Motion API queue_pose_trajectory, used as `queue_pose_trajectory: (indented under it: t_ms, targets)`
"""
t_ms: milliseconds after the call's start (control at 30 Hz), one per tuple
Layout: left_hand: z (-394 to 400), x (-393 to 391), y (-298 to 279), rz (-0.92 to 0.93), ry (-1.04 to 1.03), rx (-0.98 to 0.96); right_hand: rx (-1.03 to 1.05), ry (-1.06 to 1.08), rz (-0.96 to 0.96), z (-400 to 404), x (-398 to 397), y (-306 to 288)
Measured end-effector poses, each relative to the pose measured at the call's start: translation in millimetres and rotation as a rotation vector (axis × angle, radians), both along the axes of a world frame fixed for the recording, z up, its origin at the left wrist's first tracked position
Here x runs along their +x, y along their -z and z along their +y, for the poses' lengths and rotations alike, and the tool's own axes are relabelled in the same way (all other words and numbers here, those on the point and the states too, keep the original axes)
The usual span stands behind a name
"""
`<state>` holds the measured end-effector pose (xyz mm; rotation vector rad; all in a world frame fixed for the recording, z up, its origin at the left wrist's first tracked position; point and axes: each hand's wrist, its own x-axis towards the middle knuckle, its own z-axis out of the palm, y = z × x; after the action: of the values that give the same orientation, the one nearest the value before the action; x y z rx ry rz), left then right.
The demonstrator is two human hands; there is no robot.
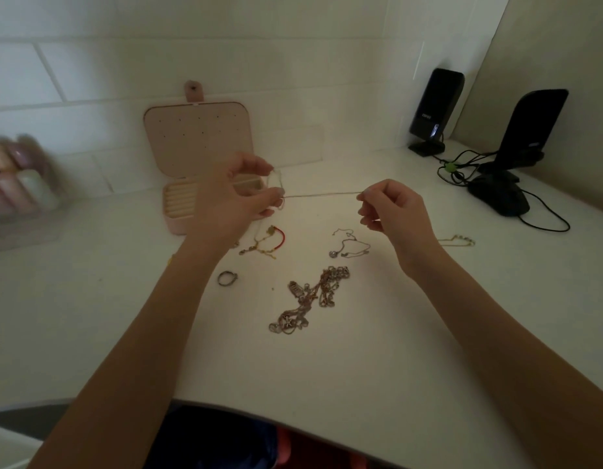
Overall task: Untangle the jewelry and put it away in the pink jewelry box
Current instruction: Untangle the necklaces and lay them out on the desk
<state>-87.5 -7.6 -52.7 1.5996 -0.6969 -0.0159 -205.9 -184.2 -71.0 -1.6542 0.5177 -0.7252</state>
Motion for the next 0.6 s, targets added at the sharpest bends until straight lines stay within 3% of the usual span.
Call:
queue_pose_trajectory:
  t_ms: [200, 367, 600]
  targets:
    - [-0.1, 14.1, -10.8, -0.041, 0.093, 0.084, -0.047, -0.043, 0.042, -2.0, -1.6, -1.0]
    - [-11.6, 18.7, -33.9, -0.237, 0.051, 0.106, -0.147, -0.084, 0.170, -3.1, -1.2, 5.8]
    - [-14.9, 23.4, -55.9, -0.334, 0.020, 0.093, -0.291, -0.046, 0.227, -10.0, -0.6, 10.2]
